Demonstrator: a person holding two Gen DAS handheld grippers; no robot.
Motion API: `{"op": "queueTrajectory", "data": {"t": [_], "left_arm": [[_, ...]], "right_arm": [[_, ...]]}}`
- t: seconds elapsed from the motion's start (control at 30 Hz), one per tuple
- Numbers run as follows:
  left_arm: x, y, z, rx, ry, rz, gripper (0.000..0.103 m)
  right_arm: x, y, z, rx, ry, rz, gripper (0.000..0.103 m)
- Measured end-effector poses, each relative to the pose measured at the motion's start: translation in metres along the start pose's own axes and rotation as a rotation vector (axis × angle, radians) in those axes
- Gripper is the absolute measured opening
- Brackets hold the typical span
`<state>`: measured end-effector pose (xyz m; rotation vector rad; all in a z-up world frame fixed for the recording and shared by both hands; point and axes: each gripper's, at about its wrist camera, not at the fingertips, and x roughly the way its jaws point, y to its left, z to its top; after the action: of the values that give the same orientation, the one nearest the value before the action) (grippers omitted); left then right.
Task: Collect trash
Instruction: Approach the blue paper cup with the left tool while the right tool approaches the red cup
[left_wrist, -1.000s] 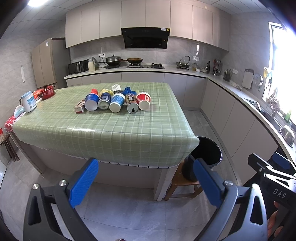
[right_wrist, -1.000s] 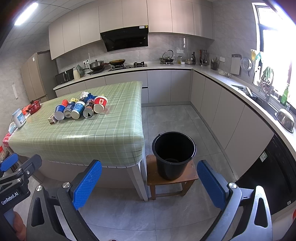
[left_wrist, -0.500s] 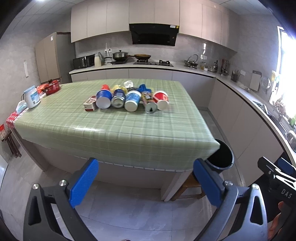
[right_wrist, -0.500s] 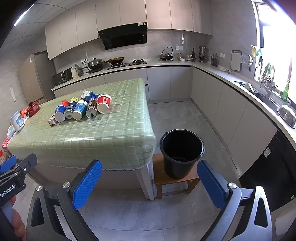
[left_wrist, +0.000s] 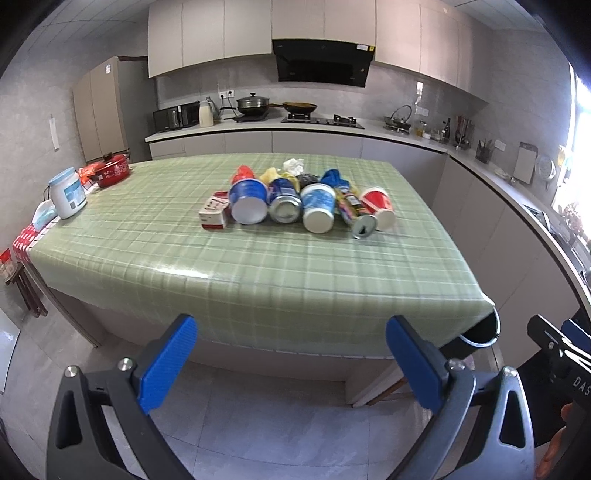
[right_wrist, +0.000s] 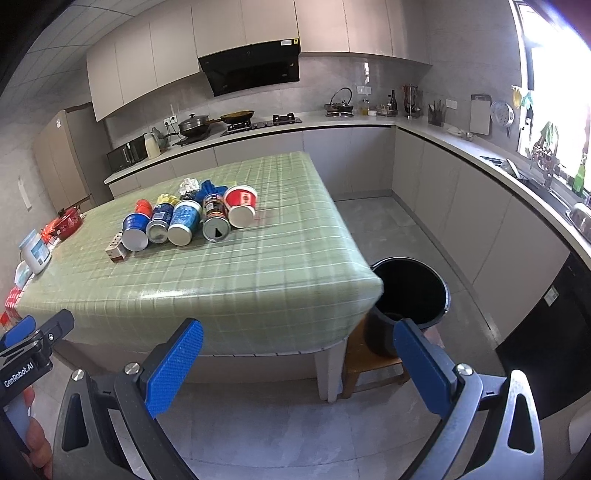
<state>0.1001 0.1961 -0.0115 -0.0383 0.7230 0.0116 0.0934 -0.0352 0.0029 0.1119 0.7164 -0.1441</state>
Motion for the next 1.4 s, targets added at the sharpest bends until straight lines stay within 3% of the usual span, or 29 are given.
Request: {"op": "queueTrajectory", "data": {"t": [0.27,0.67,1.07,1.4], "left_arm": [[0.052,0.026,0.031,-0.048,0.018,0.021,0.103],[0.141,0.049,0.101,-0.124,0.022,0.141,0.103],[0.231,0.07,0.142,-0.124,0.115,0.104,0.1],[0.288,0.082,0.157,-0.101,0.206,0.059,0.092]], "right_arm": [[0.05,0.033,0.028,-0.031,0.014,0.019,0.103],[0.175,0.056,0.118,-0.068,0.04,0.11,0.103],[0.264,0.08,0.163,-0.042,0.102,0.088,0.103],[0.325,0.105,0.186,-0.036,0.157,0.03,0.103]]}}
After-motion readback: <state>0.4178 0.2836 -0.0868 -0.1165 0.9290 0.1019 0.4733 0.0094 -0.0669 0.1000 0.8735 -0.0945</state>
